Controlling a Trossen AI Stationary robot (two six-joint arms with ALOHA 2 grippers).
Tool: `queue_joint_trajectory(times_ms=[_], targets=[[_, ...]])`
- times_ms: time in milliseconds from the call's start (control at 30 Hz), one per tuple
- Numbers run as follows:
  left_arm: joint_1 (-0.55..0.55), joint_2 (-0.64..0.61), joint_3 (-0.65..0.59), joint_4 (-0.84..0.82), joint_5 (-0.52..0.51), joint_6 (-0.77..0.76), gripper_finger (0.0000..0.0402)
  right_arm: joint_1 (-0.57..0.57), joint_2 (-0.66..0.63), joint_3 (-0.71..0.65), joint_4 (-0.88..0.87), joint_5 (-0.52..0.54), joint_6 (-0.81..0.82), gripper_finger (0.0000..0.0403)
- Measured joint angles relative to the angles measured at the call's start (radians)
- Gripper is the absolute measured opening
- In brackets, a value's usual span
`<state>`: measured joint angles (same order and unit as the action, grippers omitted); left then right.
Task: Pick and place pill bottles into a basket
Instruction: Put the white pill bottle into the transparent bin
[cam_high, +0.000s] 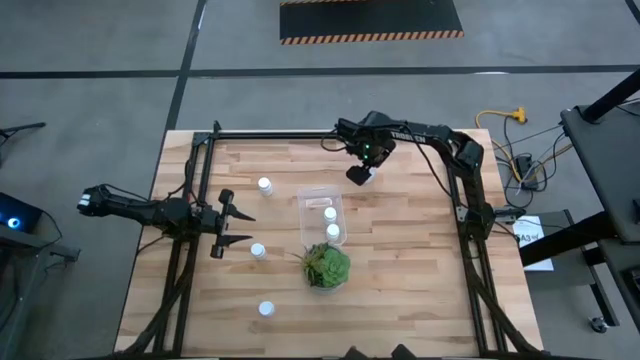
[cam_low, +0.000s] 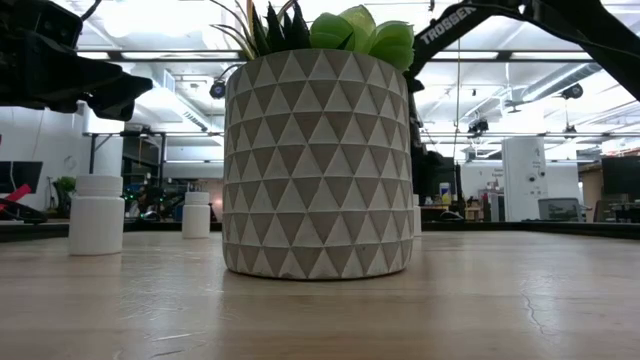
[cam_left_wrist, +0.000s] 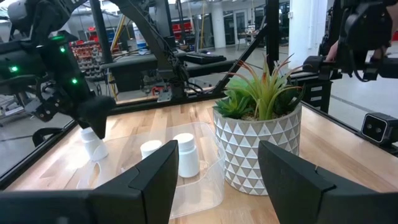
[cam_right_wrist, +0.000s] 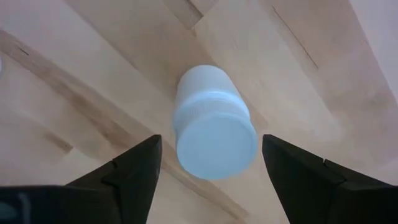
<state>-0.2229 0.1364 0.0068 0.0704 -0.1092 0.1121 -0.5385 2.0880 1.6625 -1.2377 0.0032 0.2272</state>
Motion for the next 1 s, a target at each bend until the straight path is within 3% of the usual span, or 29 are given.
queue_joint_trajectory(times_ms=[633,1000], targets=[[0.000,0.000,0.000,0.000,0.000,0.000,0.0203,0.004,0.000,-0.007,0.050,-0.011,-0.025,0.0253],[0.000,0.000,0.000,0.000,0.000,0.000,0.0203,0.004,-0.003,-0.014,0.048,-0.010,-0.022,0.0172]])
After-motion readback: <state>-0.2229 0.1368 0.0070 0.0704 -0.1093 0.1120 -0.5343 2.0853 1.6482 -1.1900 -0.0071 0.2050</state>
